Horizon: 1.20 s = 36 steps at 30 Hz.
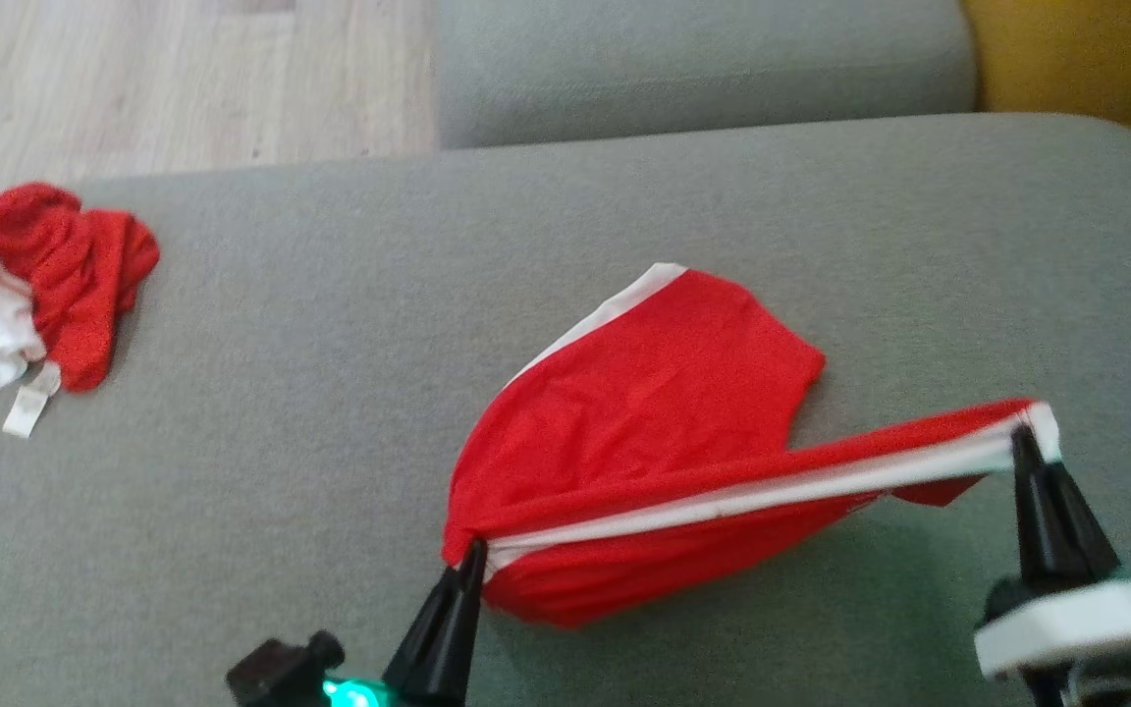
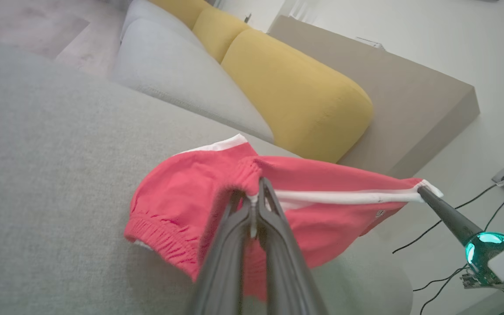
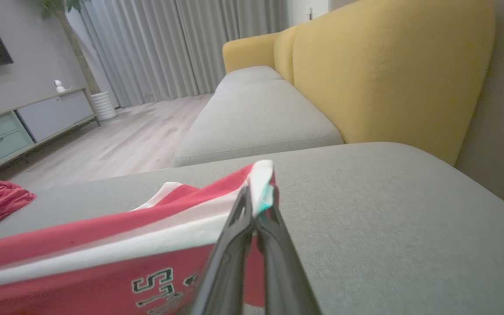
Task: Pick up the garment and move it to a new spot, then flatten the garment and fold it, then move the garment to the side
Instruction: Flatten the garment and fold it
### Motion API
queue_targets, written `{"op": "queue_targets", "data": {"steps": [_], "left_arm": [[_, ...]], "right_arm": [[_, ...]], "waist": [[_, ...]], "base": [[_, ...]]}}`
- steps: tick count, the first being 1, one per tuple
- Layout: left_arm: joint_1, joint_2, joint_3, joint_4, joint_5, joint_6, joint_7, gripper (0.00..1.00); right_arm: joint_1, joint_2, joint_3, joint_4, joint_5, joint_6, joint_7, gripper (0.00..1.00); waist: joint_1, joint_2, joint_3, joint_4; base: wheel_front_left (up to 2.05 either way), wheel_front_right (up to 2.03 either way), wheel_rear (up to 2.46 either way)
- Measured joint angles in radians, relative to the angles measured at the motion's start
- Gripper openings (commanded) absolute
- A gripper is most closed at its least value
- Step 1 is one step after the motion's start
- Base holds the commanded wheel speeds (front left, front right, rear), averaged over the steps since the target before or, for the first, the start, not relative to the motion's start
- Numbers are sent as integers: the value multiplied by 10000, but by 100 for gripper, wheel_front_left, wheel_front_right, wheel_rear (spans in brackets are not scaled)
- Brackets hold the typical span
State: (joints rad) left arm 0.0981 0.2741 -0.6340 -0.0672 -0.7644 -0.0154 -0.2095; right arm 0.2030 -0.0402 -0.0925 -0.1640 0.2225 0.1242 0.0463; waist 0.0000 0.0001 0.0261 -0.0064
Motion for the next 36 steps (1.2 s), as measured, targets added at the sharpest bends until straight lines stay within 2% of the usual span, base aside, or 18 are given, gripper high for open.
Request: {"op": "queue_targets", "data": {"steps": [8,9,18,26,27,28,29,30,31,36], "left_arm": [[-1499,-1141,349,1801,-1041,-157,134,0],[-1499,-1141,349,1801,-1041,-157,134,0],[-3377,-1894,431,3919,-1511,-472,504,0],[-4736,-2224,169,5242,-1751,-464,485,0],[-4833,-2226,138,5384,-1824,-462,487,0],[-4900,-2226,111,5511,-1881,-456,497,0],[-4940,-2226,75,5593,-1916,-451,495,33],[-4981,-2228,10,5666,-1923,-447,483,73],[-5018,-2228,-82,5712,-1921,-405,470,100],[-5011,-2190,-332,5559,-1588,-182,199,100]], "right_arm": [[-3012,-56,219,1889,-731,0,610,0],[-3012,-56,219,1889,-731,0,610,0],[-5931,-690,688,5216,-984,-2,1049,0],[-7898,-1005,1233,7603,-1110,-2,934,0],[-8100,-999,1289,7869,-1110,-2,930,40],[-8298,-995,1348,8153,-1110,-2,932,91],[-8468,-997,1438,8431,-1110,0,934,100],[-8601,-995,1498,8642,-1110,-2,930,100],[-8723,-991,1538,8853,-1110,-2,880,100],[-9095,-997,1839,9622,-878,-2,401,100]], "waist": [[2,0,688,722],[2,0,688,722],[3,0,1554,1590],[2,0,2252,2102],[3,0,2307,2128],[3,0,2348,2144],[3,0,2371,2151],[2,-1,2381,2149],[1,0,2381,2146],[0,0,2180,2076]], "base": [[0,0,0],[0,0,0],[0,0,0],[0,0,0],[0,0,0],[0,0,0],[0,0,0],[0,0,0],[0,0,0],[0,0,0]]}}
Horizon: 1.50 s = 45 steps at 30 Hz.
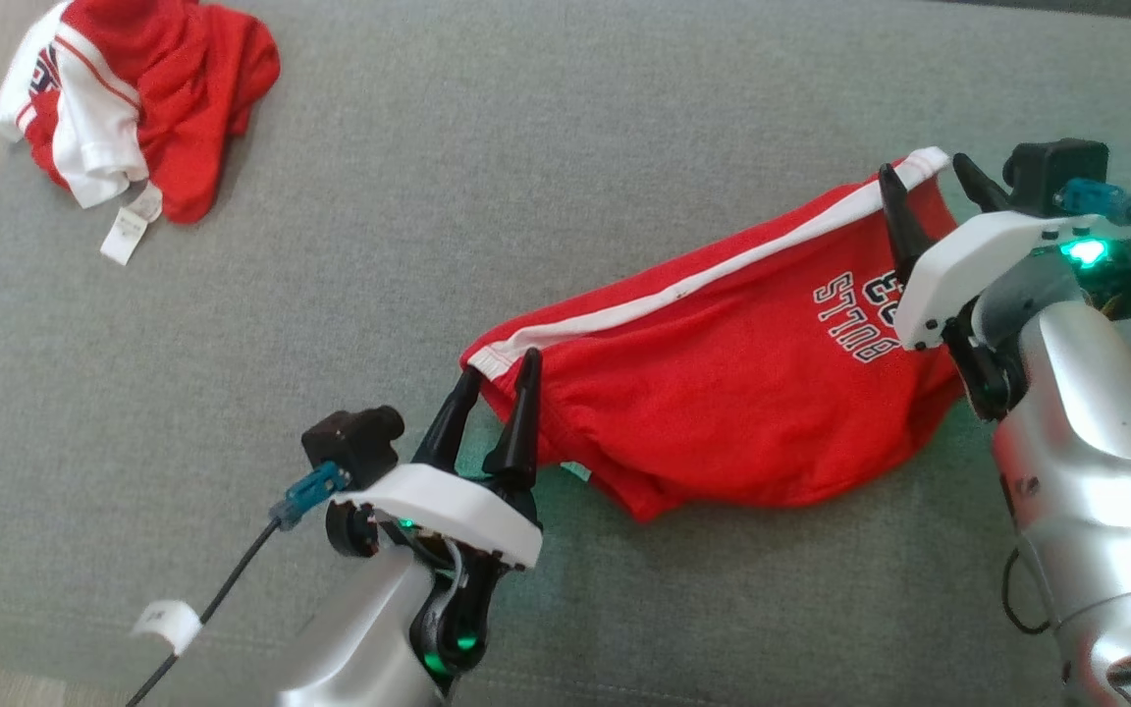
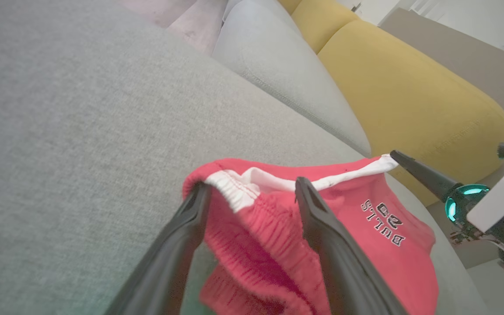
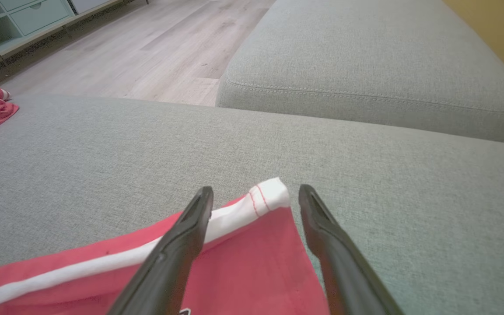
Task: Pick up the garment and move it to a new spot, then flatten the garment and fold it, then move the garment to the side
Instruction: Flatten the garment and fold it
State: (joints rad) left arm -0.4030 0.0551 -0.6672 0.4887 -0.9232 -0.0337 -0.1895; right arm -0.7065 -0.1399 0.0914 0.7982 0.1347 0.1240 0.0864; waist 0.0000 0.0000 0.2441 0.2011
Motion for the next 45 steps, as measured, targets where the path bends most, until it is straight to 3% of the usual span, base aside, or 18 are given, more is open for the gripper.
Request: {"op": "queue_targets", "data": {"steps": [6,17,24,34,35,36,37,38,45], "left_arm": [[592,702,-104,-907,520,420,-201,100],[2109,2230,-98,-2895,1346,1691,-232,100],[2605,2594,163,-3716,1415,2295,-230,100],[2825,2809,330,-4186,1415,2625,-232,100],[2841,2819,336,-4228,1417,2629,-232,100],[2842,2826,337,-4257,1417,2635,-232,100],[2842,2836,343,-4276,1417,2644,-232,100],[2841,2861,343,-4282,1453,2721,-232,100],[2841,3093,316,-4318,1852,2855,-245,100]], "right_arm": [[13,-213,422,295,453,0,-268,100],[856,-1085,1087,662,1277,2,142,100],[1329,-1530,1467,1043,1860,0,811,100],[1260,-1570,1482,1812,2351,0,1438,100],[1205,-1570,1505,1843,2408,2,1524,64],[1187,-1569,1524,1845,2479,0,1570,45],[1176,-1565,1574,1843,2566,0,1626,6],[1170,-1559,1651,1835,2650,0,1666,0],[1219,-1417,1935,1789,2922,2,1231,0]], "waist": [[-1,0,-428,-136],[-3,1,-1245,-47],[-1,0,-1258,444],[-1,0,-1087,909],[-1,0,-1078,926],[-1,0,-1073,931],[0,0,-1075,926],[0,0,-1083,915],[0,0,-1225,574]], "base": [[0,0,0],[0,0,0],[0,0,0],[0,0,0],[0,0,0],[0,0,0],[0,0,0],[0,0,0],[0,0,0]]}}
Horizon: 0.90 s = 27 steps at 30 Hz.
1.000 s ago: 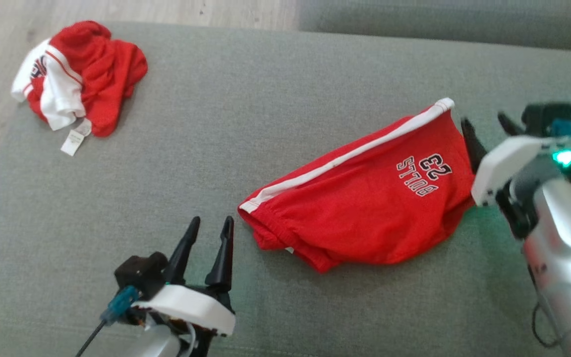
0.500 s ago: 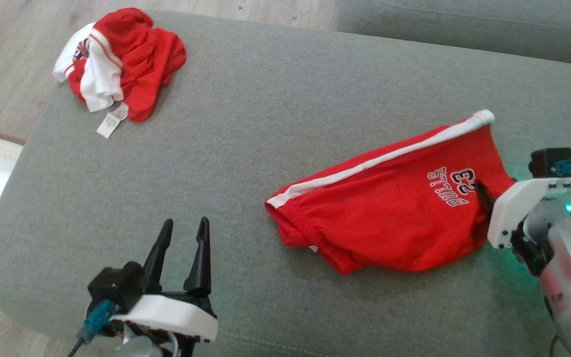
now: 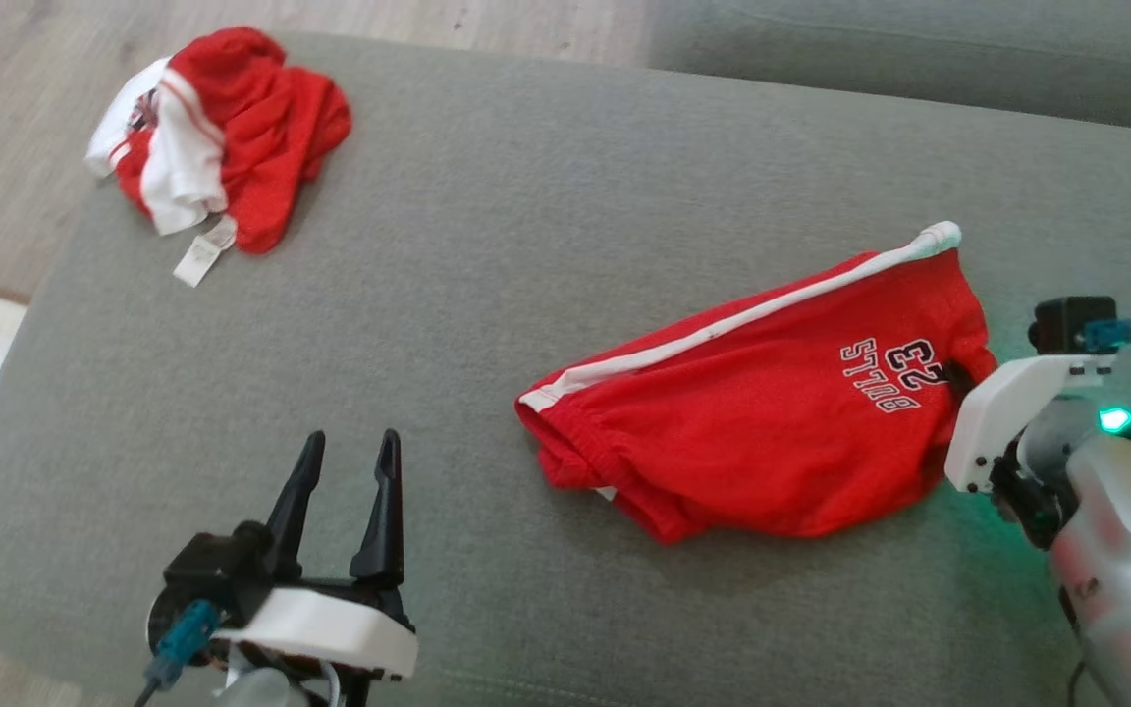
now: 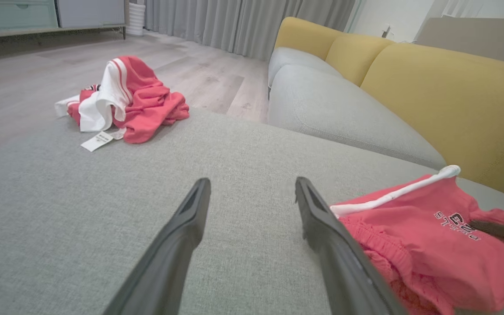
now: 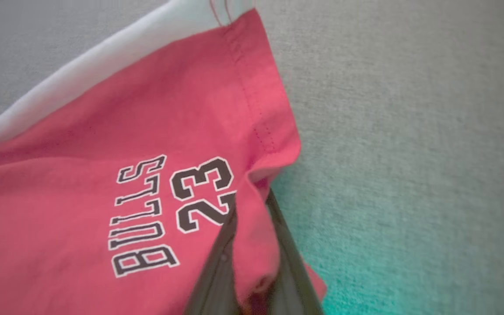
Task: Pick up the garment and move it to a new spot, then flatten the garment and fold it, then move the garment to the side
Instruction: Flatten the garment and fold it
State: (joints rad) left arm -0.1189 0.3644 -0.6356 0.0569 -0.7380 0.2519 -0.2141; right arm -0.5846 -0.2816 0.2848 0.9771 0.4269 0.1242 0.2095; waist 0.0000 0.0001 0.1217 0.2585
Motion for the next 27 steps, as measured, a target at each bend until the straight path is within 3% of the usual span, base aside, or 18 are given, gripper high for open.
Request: {"op": "queue_targets", "data": {"steps": [11,20,27], "left_arm": [[173,31,0,-117,4,222,-73,100],[463,54,54,-255,-2,297,-86,100],[462,69,6,-263,0,295,-84,100]], "right_arm": [[971,786,-1308,-173,40,0,-1649,0],[2563,1574,-3103,-1338,-723,0,-2347,0],[3581,2090,-4015,-2713,-1429,0,-2063,0]], "waist": [[0,0,-529,-1376],[-1,0,-812,-2758],[-1,0,-849,-2860]], "base": [[0,0,0],[0,0,0],[0,0,0]]}}
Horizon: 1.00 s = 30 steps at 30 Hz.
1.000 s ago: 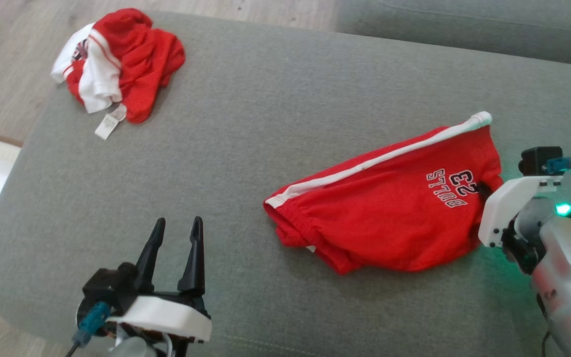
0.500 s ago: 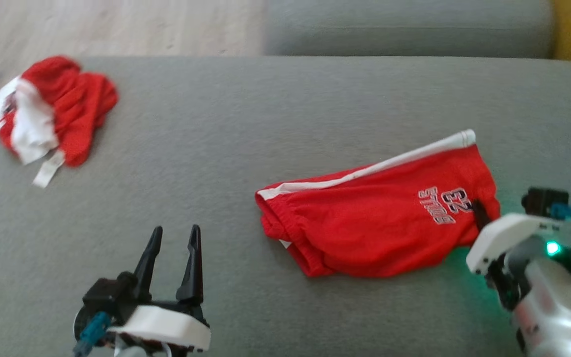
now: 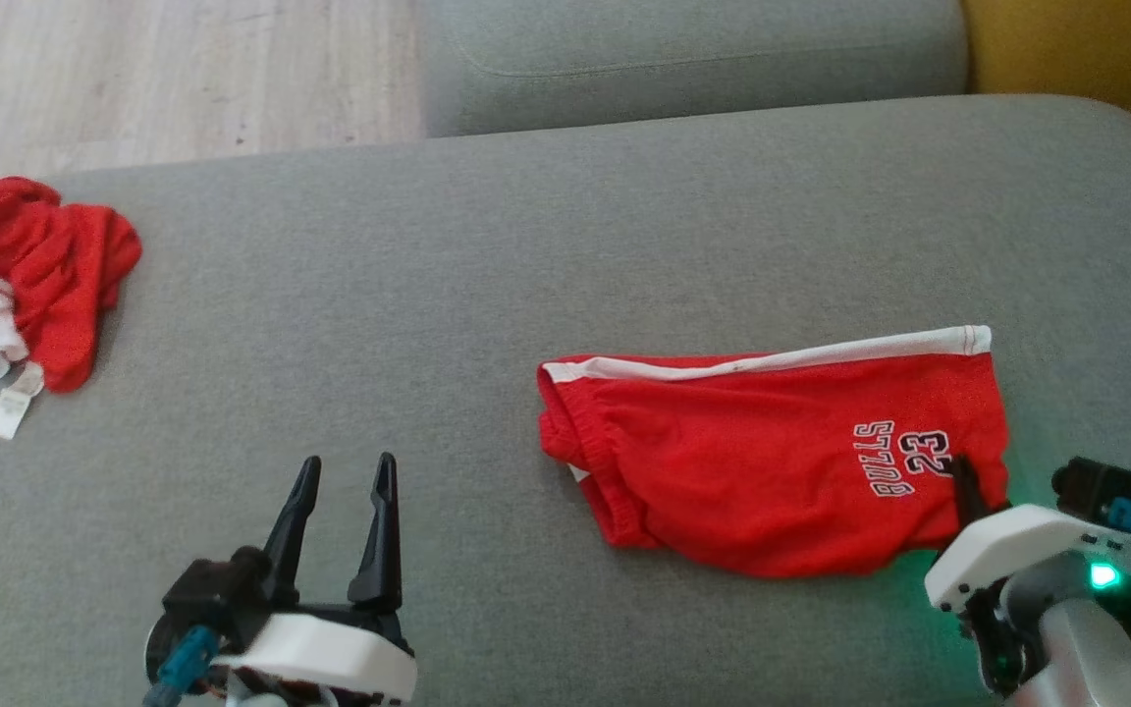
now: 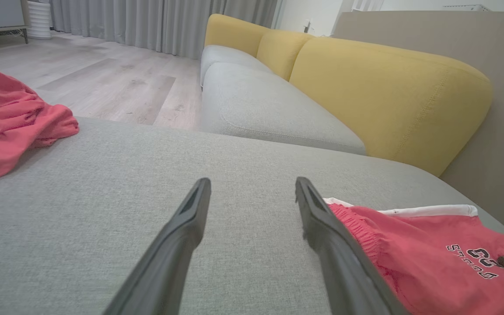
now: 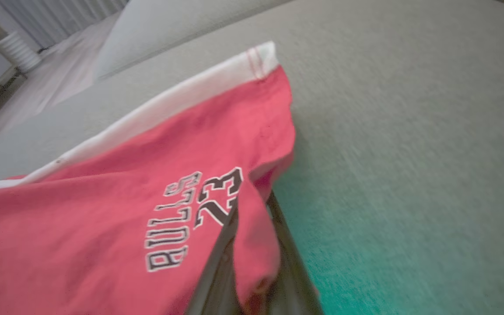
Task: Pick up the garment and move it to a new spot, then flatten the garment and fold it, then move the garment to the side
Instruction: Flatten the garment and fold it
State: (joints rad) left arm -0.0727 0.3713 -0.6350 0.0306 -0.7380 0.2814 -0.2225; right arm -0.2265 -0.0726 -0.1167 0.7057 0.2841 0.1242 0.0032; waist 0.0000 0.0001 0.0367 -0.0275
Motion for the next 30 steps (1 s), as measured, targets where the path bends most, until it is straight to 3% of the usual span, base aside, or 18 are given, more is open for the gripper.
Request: {"op": "queue_targets", "data": {"steps": [8,15,20,30], "left_arm": [[6,59,-2,15,0,82,2,100],[251,94,0,-2,-2,104,0,100],[302,92,19,-4,-4,102,-2,100],[324,54,40,96,-29,86,-90,100]], "right_arm": [[182,165,324,-1933,-251,-2,489,0],[436,201,2477,-3290,523,-2,1120,0],[355,211,3916,-3250,677,-2,1666,0],[-88,209,4675,-2362,293,-2,2000,0]], "waist": [[0,0,-213,503],[0,0,-443,1204],[0,0,-477,1803],[1,0,-438,2395]], "base": [[0,0,0],[0,0,0],[0,0,0],[0,0,0]]}}
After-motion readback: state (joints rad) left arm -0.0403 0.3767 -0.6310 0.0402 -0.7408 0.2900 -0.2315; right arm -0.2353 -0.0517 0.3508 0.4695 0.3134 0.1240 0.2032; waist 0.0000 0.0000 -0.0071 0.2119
